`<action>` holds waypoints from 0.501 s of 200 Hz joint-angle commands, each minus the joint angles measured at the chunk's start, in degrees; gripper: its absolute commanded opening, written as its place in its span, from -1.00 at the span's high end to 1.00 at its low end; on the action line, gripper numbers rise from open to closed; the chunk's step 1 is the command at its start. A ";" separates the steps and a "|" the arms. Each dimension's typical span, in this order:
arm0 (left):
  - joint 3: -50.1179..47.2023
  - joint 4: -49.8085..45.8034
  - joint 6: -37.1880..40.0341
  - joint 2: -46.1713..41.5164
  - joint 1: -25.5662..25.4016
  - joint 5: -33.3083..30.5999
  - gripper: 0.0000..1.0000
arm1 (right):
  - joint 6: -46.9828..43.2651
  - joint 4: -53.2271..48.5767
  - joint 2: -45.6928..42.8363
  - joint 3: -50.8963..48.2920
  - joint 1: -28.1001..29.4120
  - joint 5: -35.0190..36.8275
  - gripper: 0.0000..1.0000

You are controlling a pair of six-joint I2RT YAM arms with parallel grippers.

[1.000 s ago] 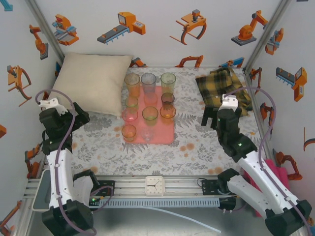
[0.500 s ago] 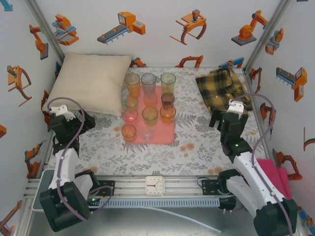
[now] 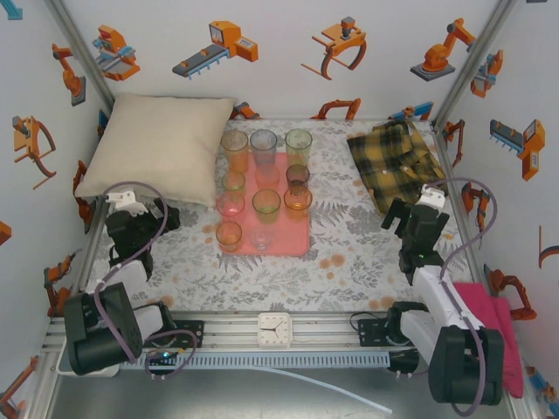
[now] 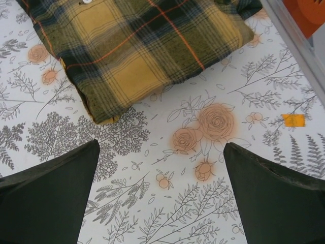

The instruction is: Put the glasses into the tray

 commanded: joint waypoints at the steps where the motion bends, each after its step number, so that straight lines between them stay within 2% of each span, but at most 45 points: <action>1: -1.89 11.39 0.67 2.37 -0.39 -0.42 -0.94 | -0.45 12.00 -0.93 -3.27 -0.40 -0.75 -0.99; 36: -2.80 18.40 0.72 7.05 -0.83 -2.05 -0.94 | -2.63 19.80 1.51 -5.74 -1.01 -0.55 -0.99; 100: -5.44 27.35 0.67 11.07 -1.85 -2.70 -0.94 | -4.14 27.55 6.90 -7.82 -1.10 0.71 -0.99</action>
